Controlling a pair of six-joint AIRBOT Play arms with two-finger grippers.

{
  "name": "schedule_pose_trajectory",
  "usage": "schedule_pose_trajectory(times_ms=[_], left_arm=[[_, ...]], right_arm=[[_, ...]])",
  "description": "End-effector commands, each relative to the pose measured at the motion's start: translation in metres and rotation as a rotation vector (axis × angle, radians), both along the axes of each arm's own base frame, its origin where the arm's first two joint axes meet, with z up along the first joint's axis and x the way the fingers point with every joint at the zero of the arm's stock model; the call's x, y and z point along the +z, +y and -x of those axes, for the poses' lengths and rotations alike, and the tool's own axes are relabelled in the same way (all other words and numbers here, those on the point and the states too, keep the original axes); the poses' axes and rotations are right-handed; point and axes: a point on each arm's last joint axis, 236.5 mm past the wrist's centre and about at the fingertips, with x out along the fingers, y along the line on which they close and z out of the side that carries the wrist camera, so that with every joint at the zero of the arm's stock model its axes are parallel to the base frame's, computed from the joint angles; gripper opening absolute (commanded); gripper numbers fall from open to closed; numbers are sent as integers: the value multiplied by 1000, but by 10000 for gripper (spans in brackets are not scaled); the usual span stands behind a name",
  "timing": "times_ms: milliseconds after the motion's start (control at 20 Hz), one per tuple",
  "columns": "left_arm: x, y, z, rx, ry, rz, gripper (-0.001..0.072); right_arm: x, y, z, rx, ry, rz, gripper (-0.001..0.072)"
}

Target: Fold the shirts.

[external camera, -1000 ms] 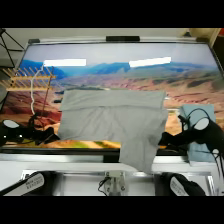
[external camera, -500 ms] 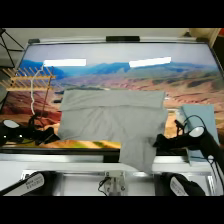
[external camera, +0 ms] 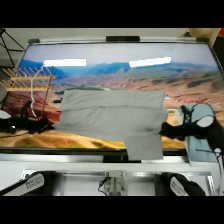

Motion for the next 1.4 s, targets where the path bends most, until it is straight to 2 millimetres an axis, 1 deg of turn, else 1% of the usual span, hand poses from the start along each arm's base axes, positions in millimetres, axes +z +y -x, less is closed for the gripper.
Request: schedule_pose_trajectory(times_ms=[0,100,200,350,400,450,550,650,750,800,850,900,950,1000,1050,1100,1150,1200,1250,1350], left_arm=[[38,11,-57,-8,-150,-65,29],[49,4,-92,-40,-190,-75,30],[55,-6,-128,-62,-210,-72,30],[60,-6,-184,-15,-228,-58,31],[59,-6,-198,1,-228,-53,31],[55,-7,-212,17,-224,-46,31],[43,-10,-229,29,-208,-32,31],[22,-14,-233,36,-168,-17,31],[0,-22,-229,24,-115,-5,31],[-7,-24,-226,17,-97,-1,32],[-11,-26,-225,14,-88,2,45],[-11,-24,-225,15,-88,1,187],[-8,-22,-226,17,-90,2,441],[-3,-18,-226,15,-91,5,575],[6,-15,-227,9,-94,8,582],[15,-12,-227,-9,-99,11,582],[25,-10,-227,-21,-99,15,581],[35,-11,-224,-37,-93,22,580],[44,-13,-222,-35,-80,31,580],[59,-20,-218,-51,-81,35,580]], right_arm=[[46,-17,-64,-58,-160,35,66],[49,-22,-92,-71,-172,17,66],[46,-25,-125,-103,-187,-16,66],[38,-34,-170,-147,-216,-38,67],[38,-39,-188,-162,-235,-41,66],[37,-43,-203,-175,-251,-41,67],[35,-45,-228,-200,-279,-58,67],[22,-40,-242,-188,-292,-30,67],[2,-22,-244,-154,-269,-23,68],[-9,-14,-240,-127,-241,-19,87],[-17,-11,-233,-98,-214,-9,93],[-17,-11,-229,-81,-204,-3,127],[-10,-15,-228,-63,-216,0,398],[1,-20,-226,-31,-232,4,574],[13,-31,-222,-7,-235,26,610],[20,-45,-216,14,-225,66,663],[22,-58,-207,32,-197,105,673],[19,-66,-197,43,-158,113,674],[13,-66,-190,49,-122,98,674],[-4,-58,-184,72,-70,63,674]])
